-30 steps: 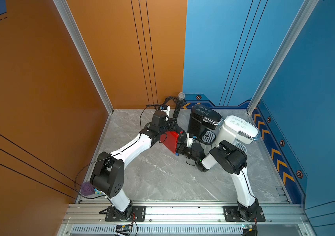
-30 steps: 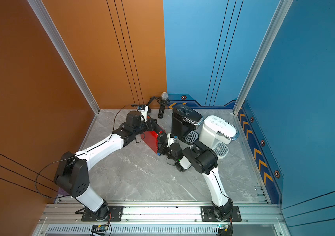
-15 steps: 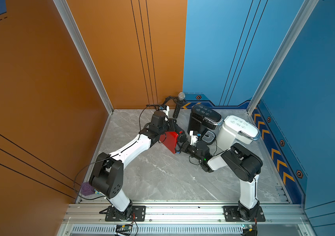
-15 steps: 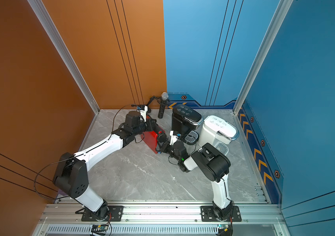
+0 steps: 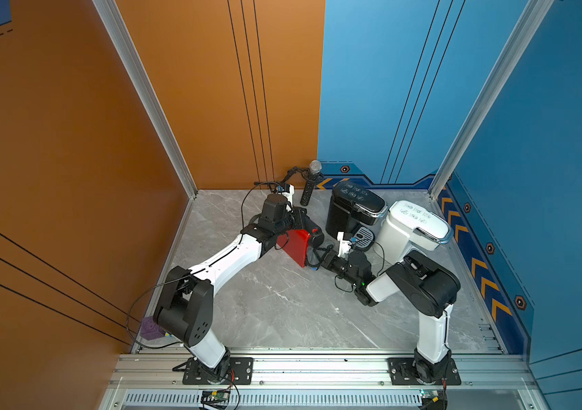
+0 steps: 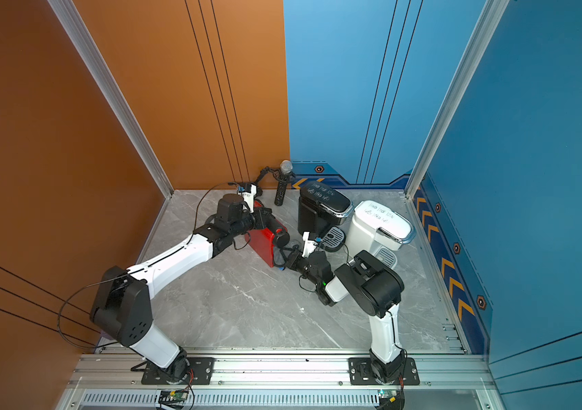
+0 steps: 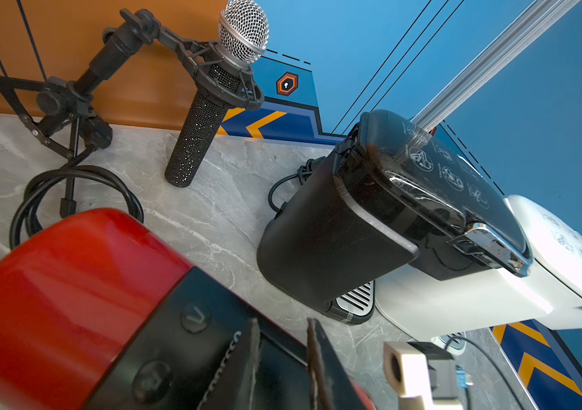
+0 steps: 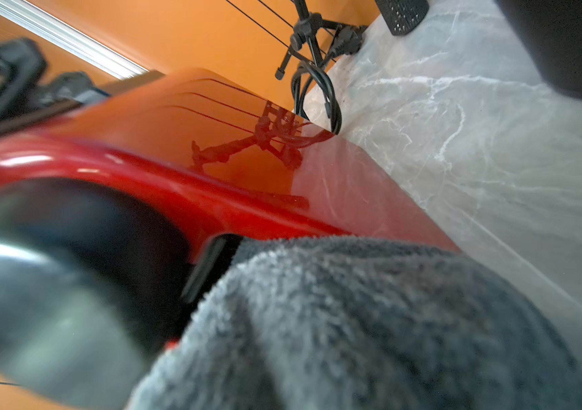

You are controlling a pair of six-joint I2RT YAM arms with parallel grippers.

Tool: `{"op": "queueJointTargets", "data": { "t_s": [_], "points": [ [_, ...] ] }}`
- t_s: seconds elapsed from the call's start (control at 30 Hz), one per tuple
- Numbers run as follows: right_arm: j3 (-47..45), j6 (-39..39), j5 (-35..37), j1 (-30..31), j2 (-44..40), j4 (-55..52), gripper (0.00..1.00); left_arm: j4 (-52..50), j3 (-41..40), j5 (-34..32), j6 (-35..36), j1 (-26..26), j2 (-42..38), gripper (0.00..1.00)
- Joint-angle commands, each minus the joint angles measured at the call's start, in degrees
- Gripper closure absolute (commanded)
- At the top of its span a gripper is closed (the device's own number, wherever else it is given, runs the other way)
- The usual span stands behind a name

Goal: Wipe the surface of a coffee machine
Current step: Adjust the coffee machine at the center of the board.

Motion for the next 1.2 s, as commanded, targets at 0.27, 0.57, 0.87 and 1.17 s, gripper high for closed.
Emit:
{"op": "queueJointTargets", "data": {
  "t_s": [0.27, 0.57, 0.87, 1.17],
  "points": [
    [11.2, 2.54, 1.86, 0.62, 12.82, 6.49, 1.0, -11.03, -4.15, 0.04, -0.97, -0.15, 1.87, 0.74],
    [16.71, 1.3, 1.29, 1.72, 8.86, 6.48, 1.0, -11.04, -4.06, 0.44, -1.25, -0.29, 1.89, 0.74],
    [16.07, 1.7, 2.04, 1.81, 3.59, 6.56, 1.0, -11.02, -5.52, 0.02, -1.23, -0.07, 0.03, 0.74],
    [12.45, 0.28, 3.0, 1.89, -3.11, 6.56, 1.0, -10.55, -6.7, -0.14, -1.39, 0.11, -0.97, 0.74]
  ]
}}
